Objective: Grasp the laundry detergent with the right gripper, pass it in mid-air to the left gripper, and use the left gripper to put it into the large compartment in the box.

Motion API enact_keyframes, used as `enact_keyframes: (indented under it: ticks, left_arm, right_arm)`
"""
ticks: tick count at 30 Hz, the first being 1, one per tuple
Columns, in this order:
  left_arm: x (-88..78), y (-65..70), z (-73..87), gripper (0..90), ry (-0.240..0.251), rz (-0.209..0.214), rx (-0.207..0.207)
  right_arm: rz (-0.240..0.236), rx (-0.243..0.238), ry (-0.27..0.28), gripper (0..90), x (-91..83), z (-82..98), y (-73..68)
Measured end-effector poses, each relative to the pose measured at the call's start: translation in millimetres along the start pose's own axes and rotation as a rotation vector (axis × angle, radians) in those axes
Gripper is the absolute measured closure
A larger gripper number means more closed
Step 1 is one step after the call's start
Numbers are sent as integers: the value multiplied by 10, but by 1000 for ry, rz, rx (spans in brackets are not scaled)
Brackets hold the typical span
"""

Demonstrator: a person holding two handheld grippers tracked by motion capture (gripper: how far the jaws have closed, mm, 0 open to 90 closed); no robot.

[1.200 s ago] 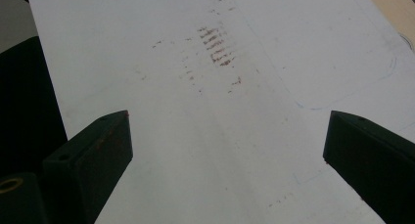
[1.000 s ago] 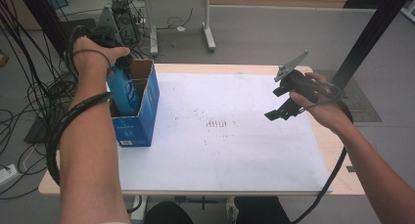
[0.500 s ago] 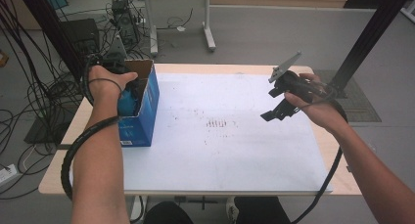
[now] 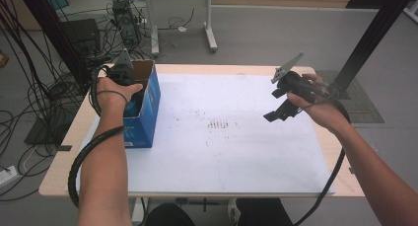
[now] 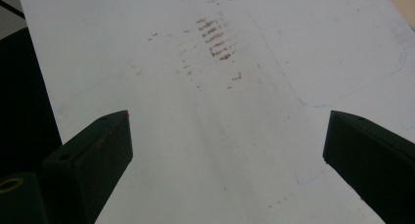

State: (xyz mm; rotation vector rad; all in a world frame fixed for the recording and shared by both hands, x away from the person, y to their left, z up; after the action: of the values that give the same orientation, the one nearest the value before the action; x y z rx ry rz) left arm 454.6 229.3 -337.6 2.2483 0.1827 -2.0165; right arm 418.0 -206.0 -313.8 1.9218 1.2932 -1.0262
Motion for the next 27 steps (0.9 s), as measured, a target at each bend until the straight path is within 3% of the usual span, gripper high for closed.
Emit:
enact_keyframes:
  ticks: [27]
  left_arm:
    - [4,-23,-5,365,2,15,-13]
  right_arm:
    - [15,7,-15,44,27,36,14]
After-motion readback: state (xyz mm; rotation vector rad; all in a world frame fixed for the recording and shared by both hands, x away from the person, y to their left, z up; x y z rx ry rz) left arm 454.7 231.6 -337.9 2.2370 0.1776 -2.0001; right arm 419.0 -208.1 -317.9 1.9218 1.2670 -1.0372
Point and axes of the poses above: each handheld gripper's, and its own axes: x roughly forward along the jaws, z roughly out of its underside, y roughly to its right, the point moved 6 cm from there along x, roughly forward along the jaws, and after that the axes turned 5 degrees about -x, right-handed, at the moved point
